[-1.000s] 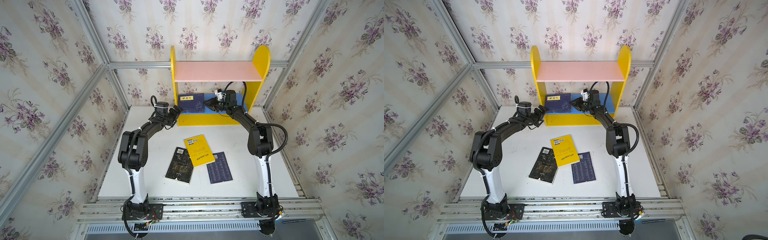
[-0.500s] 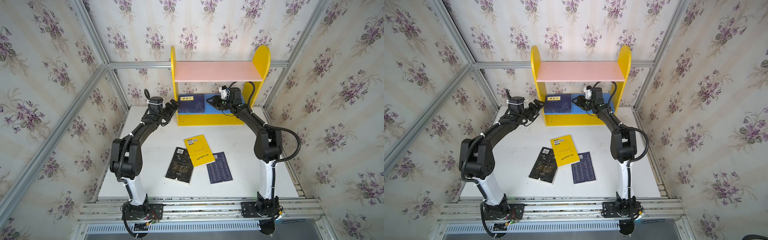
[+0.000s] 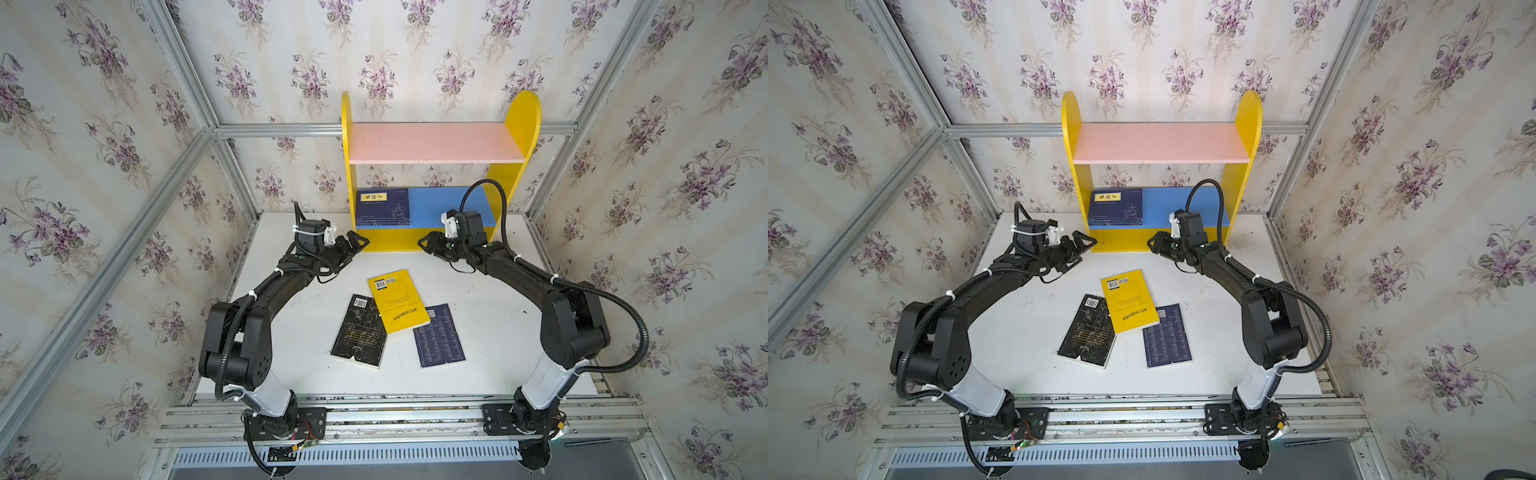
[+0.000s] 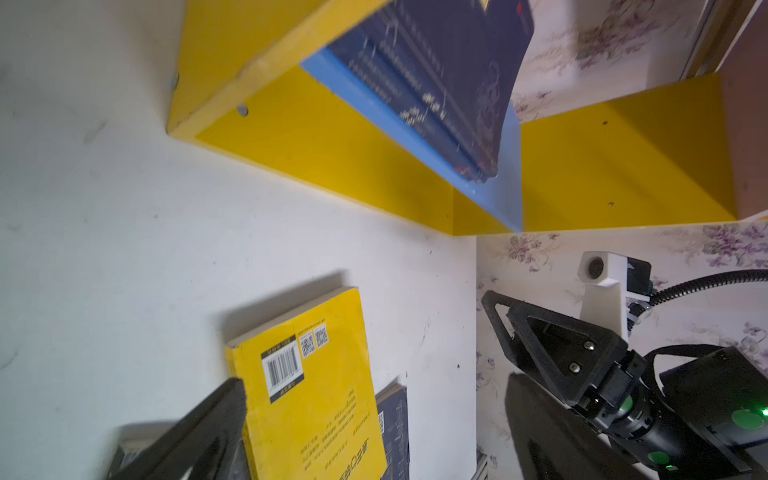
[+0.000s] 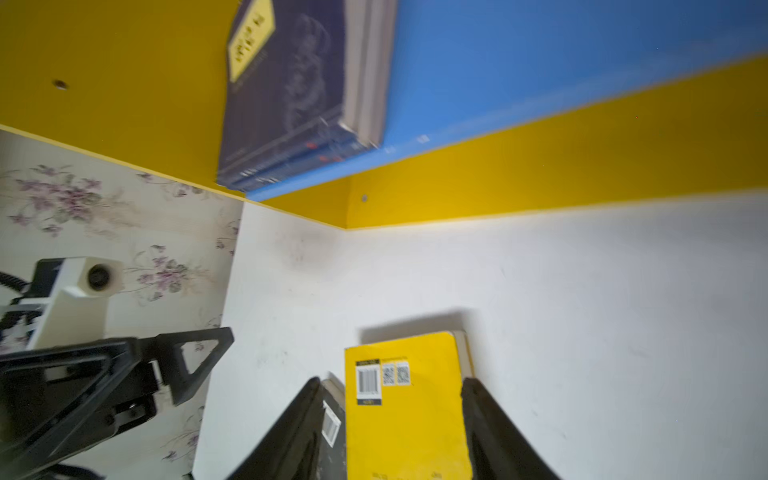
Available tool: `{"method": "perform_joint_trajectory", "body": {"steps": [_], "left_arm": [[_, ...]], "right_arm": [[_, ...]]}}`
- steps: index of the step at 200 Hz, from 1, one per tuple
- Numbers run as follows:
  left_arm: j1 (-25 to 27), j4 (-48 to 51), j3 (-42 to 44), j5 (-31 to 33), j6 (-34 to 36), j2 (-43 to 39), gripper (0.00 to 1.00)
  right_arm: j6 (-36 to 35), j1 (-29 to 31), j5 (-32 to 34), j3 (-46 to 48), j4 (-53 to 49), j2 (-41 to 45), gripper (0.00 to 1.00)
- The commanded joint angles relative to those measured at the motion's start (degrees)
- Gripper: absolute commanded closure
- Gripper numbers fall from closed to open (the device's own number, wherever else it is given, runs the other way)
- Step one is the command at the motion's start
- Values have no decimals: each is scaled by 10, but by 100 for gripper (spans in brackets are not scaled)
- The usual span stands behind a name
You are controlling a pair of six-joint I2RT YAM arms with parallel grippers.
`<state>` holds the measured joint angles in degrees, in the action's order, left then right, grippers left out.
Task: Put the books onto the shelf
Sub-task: 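Open the right gripper and move both grippers toward the yellow book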
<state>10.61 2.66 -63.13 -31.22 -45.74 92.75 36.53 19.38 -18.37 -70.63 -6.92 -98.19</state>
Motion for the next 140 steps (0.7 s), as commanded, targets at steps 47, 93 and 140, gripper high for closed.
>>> {"method": "perform_joint_trajectory", "body": {"steps": [47,93,140], "left_arm": [[48,86,33,-60,97,19,1],[58,126,46,-68,126,57,1],[75,129,41,-81,134,93,1]], "right_arm": [[75,47,104,147,6,71,43],[98,102,121,173,32,41,42],[122,136,150,203,41,17,42]]}}
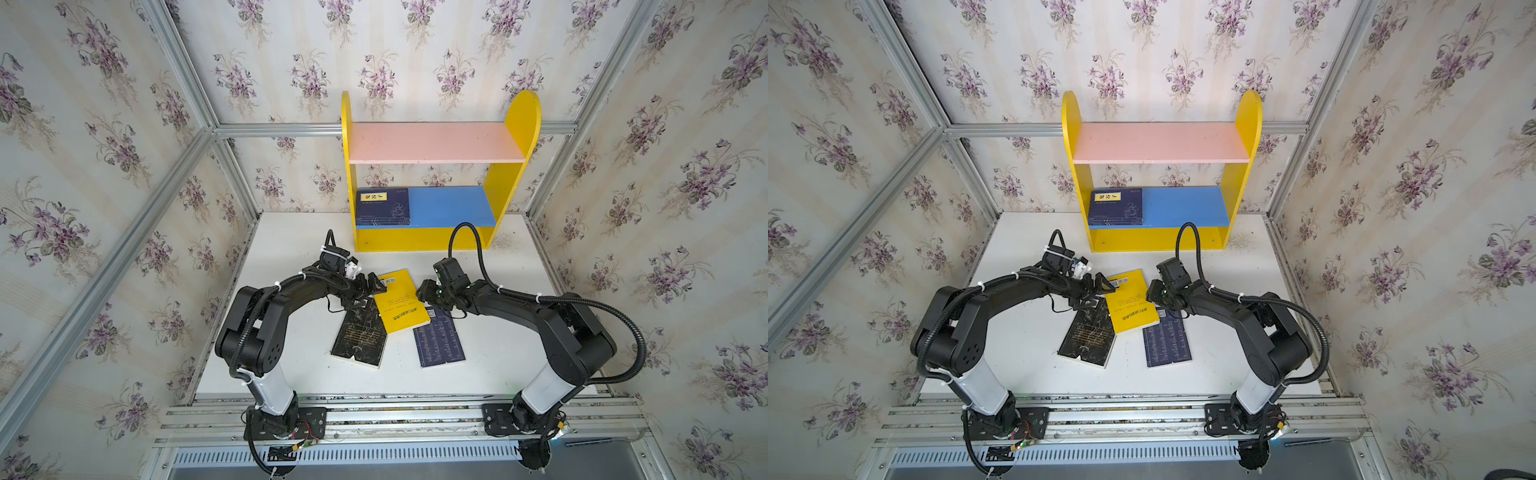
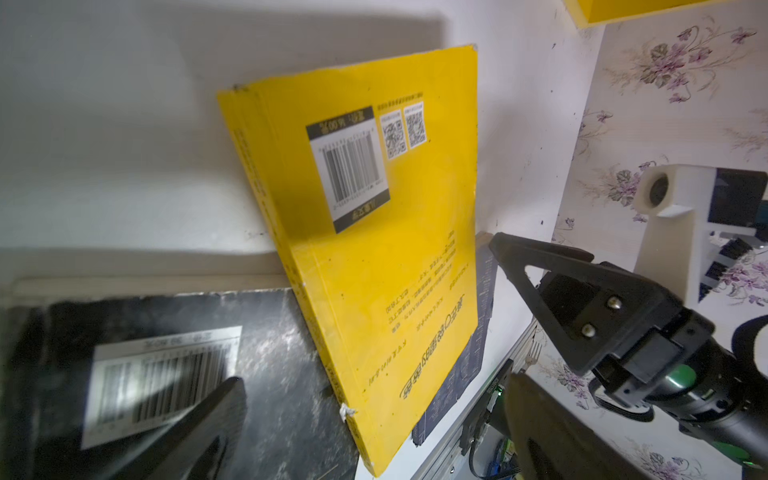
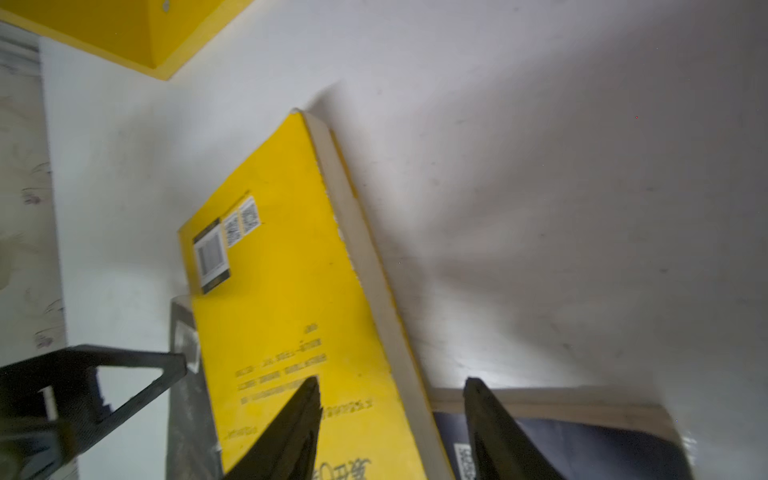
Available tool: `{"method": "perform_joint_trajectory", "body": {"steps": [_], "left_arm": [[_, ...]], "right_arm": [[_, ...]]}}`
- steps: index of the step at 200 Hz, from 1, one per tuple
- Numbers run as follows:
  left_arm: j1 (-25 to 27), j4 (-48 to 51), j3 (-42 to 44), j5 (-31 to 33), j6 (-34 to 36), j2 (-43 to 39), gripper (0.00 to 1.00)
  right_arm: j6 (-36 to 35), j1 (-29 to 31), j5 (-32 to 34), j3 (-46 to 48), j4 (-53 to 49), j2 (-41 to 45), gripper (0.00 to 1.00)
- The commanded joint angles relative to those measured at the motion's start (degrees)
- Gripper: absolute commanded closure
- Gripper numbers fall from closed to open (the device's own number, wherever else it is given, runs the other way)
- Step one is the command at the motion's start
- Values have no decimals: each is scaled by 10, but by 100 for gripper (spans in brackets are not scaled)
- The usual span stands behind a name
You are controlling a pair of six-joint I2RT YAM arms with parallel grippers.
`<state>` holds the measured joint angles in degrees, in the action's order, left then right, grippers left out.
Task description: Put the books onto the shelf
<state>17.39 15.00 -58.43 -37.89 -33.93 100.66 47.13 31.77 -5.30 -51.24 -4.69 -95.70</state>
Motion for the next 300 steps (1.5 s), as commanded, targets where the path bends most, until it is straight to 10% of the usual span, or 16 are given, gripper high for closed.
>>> {"method": "perform_joint_trajectory", "body": {"steps": [1,98,215,300], "left_arm": [[7,6,-6,-15,16,14,1],[13,5,-71,-31,15,59,1],[-181,-7,-14,12,-8,-60,1],[-83,20,82,82,-9,-198,1]], "right_arm": [[16,13,19,9,19,-9,42],[20,86,-64,-96,47,-116,45],[-59,60,-125,-194,-11,-92,42],[-125,-5,-45,-37,-163,95,38]]}}
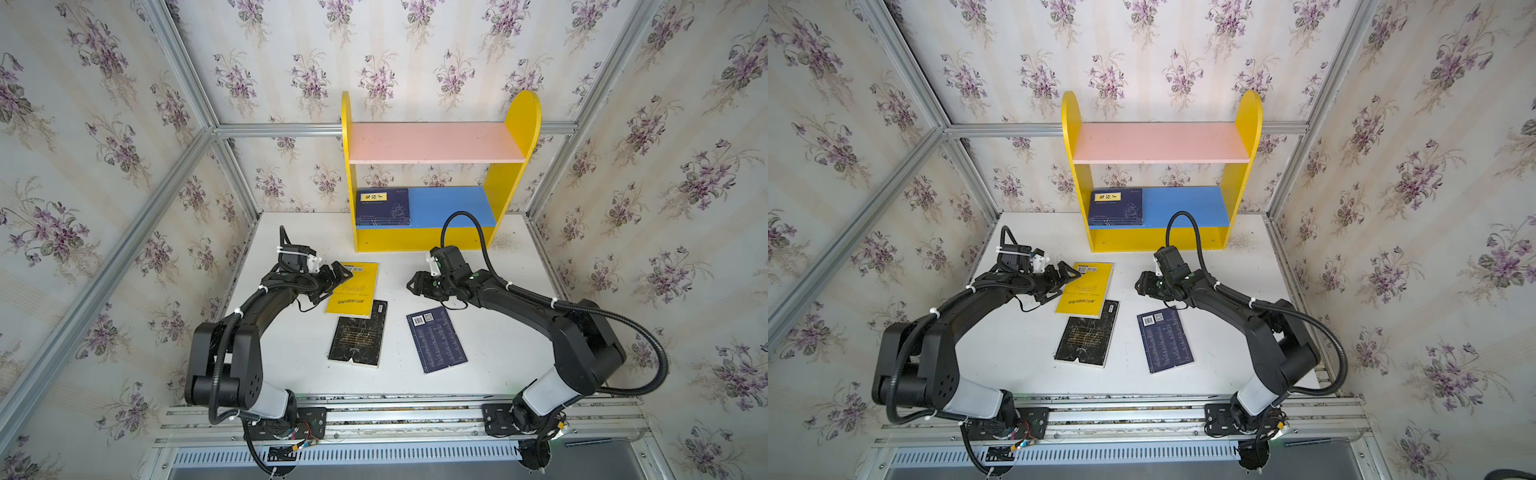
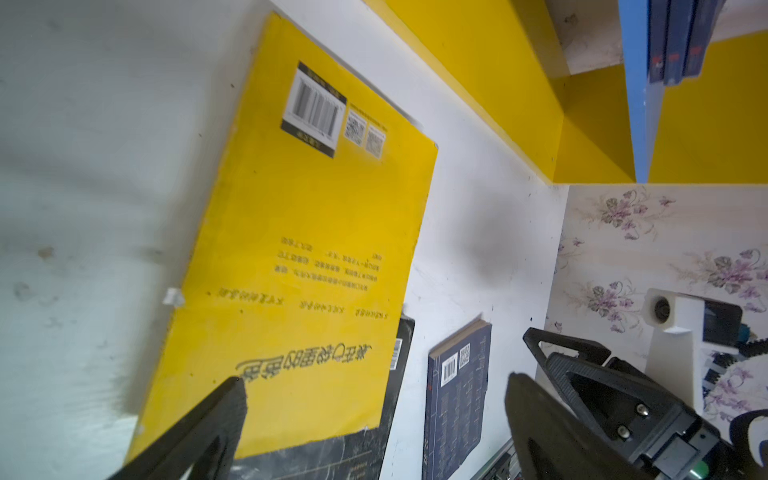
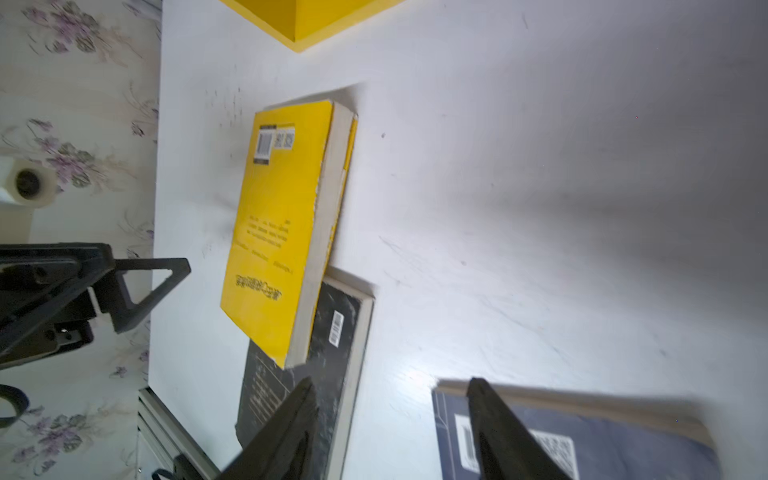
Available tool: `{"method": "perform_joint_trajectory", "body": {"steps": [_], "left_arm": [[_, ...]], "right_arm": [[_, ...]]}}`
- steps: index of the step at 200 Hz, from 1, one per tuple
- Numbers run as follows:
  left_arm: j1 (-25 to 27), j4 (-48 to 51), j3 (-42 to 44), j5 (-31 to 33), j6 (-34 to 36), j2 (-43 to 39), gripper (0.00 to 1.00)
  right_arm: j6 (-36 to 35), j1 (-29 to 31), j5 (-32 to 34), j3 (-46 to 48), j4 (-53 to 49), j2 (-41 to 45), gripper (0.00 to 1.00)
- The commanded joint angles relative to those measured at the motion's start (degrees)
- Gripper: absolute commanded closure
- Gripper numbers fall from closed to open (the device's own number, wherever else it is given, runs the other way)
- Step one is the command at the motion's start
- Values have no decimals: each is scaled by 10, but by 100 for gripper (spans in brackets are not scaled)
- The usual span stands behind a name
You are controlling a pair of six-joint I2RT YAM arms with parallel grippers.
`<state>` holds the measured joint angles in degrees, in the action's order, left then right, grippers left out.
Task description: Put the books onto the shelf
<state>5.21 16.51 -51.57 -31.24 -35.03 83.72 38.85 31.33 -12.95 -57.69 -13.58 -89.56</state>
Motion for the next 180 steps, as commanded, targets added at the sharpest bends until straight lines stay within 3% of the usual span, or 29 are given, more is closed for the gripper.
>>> {"method": "perform_joint_trajectory", "body": {"steps": [1,55,83,140,180], "left_arm": [[42,5,14,15,2,-29,1],[228,4,5,55,-41,2,1],[294,4,-9,70,-68,56,1],[365,-28,-49,63,-117,158,2],[388,-69,-67,54,-164,212,4]], "right_arm": [[-43,-1,32,30,-76,36,38],[-47,-1,51,139,-107,111,38],[-46,-45,52,179,-108,150,38],[-51,-90,-5,240,-75,165,42],[-46,-90,-42,258,-38,122,52]]}}
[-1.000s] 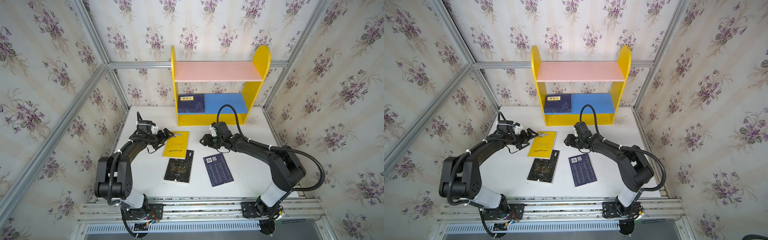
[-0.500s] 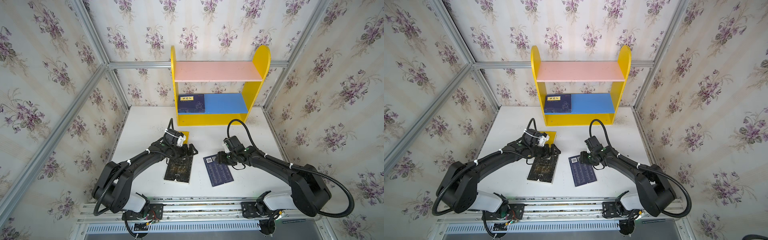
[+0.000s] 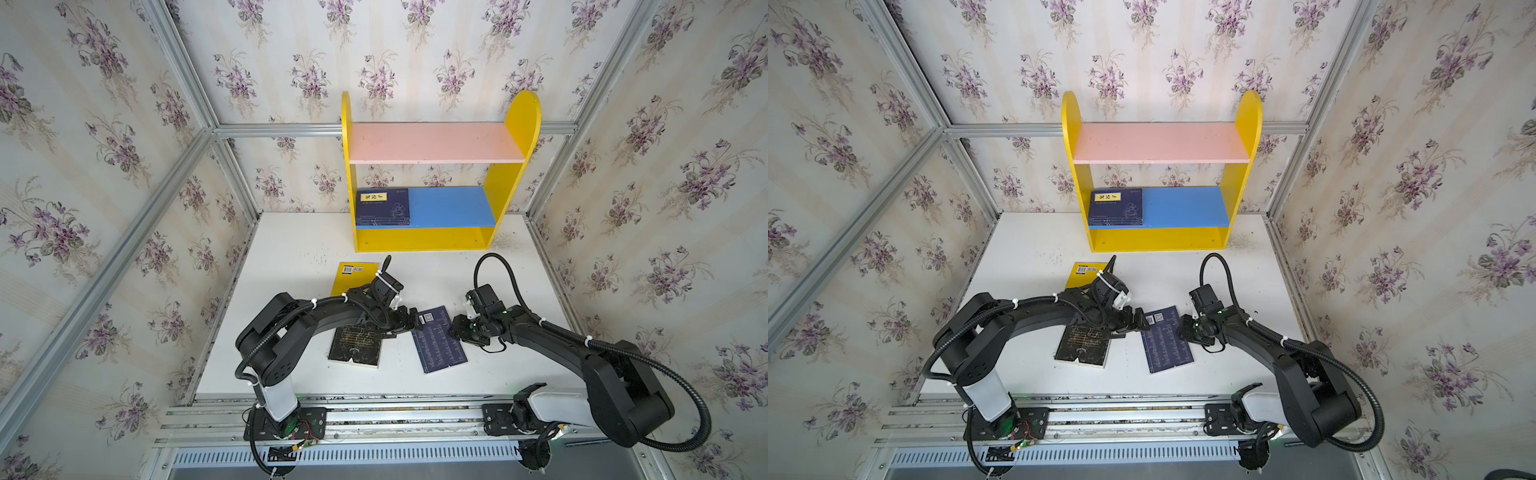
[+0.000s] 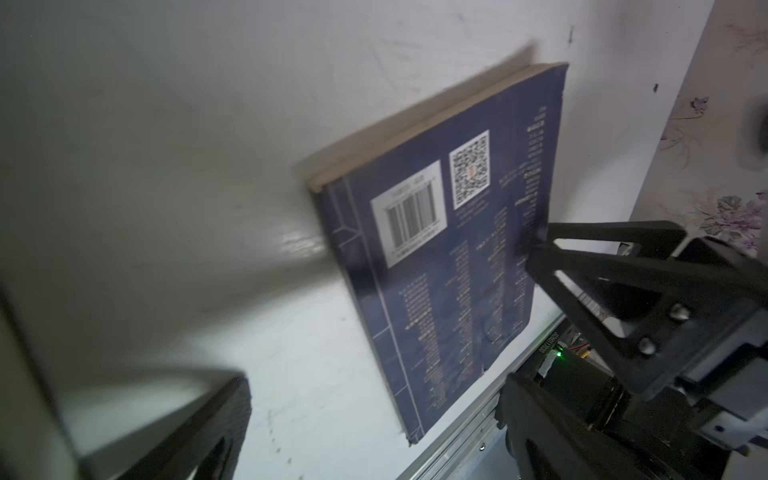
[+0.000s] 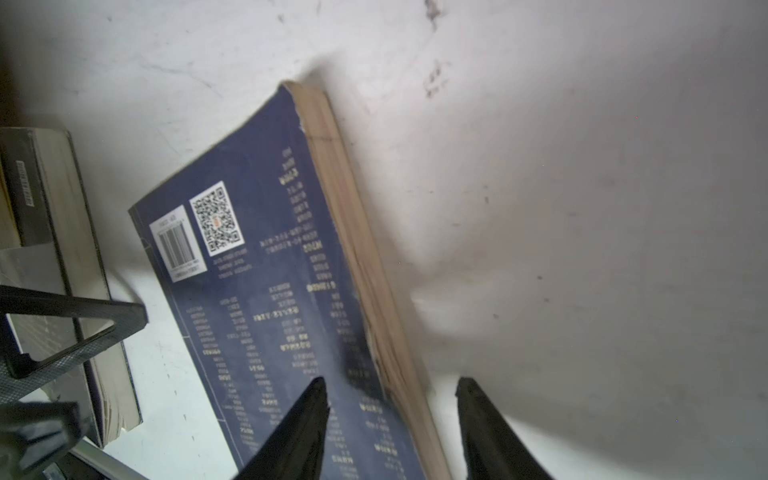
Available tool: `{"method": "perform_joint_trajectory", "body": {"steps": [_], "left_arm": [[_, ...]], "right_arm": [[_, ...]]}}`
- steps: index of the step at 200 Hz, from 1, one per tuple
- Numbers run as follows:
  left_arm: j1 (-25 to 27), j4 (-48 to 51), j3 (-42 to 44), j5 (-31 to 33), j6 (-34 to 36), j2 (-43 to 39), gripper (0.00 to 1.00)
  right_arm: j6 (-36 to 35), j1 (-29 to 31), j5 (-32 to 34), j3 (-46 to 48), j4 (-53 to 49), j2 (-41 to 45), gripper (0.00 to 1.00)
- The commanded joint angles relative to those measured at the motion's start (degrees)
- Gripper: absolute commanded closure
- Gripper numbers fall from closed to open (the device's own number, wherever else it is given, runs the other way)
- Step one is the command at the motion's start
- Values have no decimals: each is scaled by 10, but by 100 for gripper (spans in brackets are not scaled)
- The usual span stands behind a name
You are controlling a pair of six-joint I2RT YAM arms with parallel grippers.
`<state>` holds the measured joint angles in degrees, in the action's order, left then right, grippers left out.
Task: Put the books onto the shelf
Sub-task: 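Grip the dark blue book's edge with the right gripper while the left grips its spine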
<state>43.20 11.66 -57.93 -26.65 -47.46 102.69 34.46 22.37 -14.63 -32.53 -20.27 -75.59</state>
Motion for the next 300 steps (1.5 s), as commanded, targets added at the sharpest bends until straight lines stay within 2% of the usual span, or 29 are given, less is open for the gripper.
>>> {"method": "perform_joint_trajectory", "body": {"steps": [1,35,59,90,123,141,155,205,250,300], "left_arm": [[8,-22,-3,8,-41,22,4],[12,-56,0,1,-75,46,5],[13,-90,2,-12,-89,51,5],[5,-181,15,-39,-115,21,6],[-12,-320,39,-71,-163,-15,9],[-18,-361,44,-77,-187,-21,18],[-19,-375,42,-81,-195,-20,20],[-27,-289,26,-70,-172,-16,32],[-34,-166,-8,-41,-104,-25,46],[-35,-121,-40,-32,-71,1,71]], "right_arm": [[-2,0,-25,7,30,-18,52],[-1,0,-45,17,60,-34,70],[1,0,-63,17,76,-50,76],[5,0,-76,20,91,-58,78],[18,0,-95,17,115,-70,78],[33,0,-108,15,141,-75,78],[43,1,-112,11,156,-81,77],[45,0,-111,-21,156,-94,76],[48,0,-104,-43,150,-91,72],[66,-12,-116,-73,155,-79,56]]}}
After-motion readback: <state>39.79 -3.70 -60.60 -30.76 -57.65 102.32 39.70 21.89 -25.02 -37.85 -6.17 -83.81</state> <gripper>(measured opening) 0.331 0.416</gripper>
